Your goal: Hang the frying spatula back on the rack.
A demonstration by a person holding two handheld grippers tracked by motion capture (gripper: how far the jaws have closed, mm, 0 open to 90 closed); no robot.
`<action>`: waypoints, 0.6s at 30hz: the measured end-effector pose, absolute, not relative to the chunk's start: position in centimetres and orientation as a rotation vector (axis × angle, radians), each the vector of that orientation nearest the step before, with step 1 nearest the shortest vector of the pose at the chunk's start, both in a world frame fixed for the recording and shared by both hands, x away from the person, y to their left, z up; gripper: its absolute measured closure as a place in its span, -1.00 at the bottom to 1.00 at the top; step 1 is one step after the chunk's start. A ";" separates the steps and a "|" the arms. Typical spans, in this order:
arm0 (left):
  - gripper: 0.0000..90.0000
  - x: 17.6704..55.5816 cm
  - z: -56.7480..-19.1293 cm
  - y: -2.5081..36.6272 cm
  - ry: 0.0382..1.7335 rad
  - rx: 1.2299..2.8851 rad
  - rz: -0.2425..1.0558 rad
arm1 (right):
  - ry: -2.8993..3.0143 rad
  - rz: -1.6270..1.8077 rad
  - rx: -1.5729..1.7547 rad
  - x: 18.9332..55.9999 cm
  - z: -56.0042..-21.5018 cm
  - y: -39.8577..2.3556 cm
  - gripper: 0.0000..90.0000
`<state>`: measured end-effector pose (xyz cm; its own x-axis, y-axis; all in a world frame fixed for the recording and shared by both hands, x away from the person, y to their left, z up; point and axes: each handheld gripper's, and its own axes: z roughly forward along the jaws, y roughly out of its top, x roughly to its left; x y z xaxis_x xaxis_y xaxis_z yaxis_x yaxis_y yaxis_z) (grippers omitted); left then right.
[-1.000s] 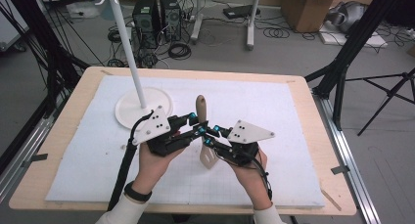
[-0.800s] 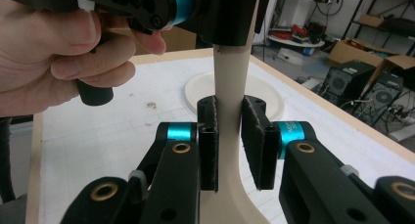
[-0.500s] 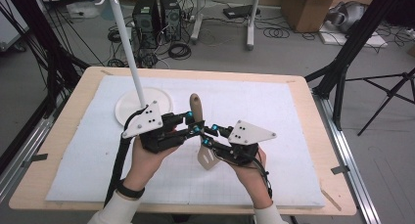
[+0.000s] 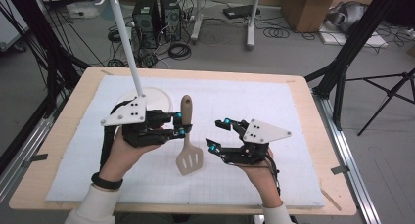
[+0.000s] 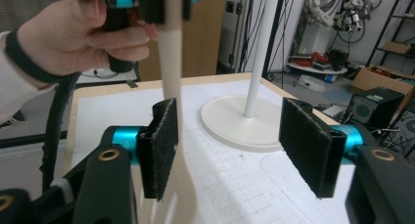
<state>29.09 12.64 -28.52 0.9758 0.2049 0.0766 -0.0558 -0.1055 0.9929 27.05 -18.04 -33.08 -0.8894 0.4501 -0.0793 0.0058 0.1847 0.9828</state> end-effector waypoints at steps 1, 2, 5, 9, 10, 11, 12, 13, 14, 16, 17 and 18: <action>0.69 29.3 -28.2 13.3 0.101 1.659 0.202 | 2.110 1.752 0.426 27.1 -33.2 -18.4 -0.26; 0.69 29.4 -28.1 13.7 0.095 1.661 0.195 | 2.111 1.749 0.434 27.1 -33.3 -18.5 -0.29; 0.69 29.8 -27.7 14.8 0.080 1.661 0.184 | 2.107 1.747 0.454 27.2 -33.6 -19.4 -0.35; 0.68 30.8 -27.1 16.5 0.080 1.658 0.172 | 2.112 1.753 0.486 27.5 -34.2 -20.6 -0.43; 0.68 31.1 -27.0 16.9 0.083 1.652 0.167 | 2.112 1.750 0.493 27.5 -34.4 -20.8 -0.46; 0.68 31.4 -26.8 17.4 0.086 1.649 0.162 | 2.118 1.755 0.490 27.6 -34.6 -21.1 -0.48; 0.68 31.7 -26.7 17.8 0.087 1.647 0.158 | 2.116 1.756 0.487 27.7 -34.8 -21.3 -0.49; 0.68 31.7 -26.7 17.8 0.087 1.647 0.158 | 2.121 1.753 0.486 27.7 -34.9 -21.5 -0.49; 0.68 32.2 -26.5 18.5 0.096 1.650 0.164 | 2.133 1.758 0.476 27.8 -35.1 -21.8 -0.49; 0.68 32.6 -26.2 19.3 0.108 1.652 0.175 | 2.139 1.762 0.477 27.8 -35.4 -22.1 -0.48; 0.68 32.8 -26.1 19.6 0.112 1.651 0.181 | 2.143 1.778 0.474 27.8 -35.6 -22.3 -0.48; 0.69 33.1 -26.0 19.9 0.113 1.652 0.184 | 2.145 1.787 0.464 27.9 -35.8 -22.5 -0.48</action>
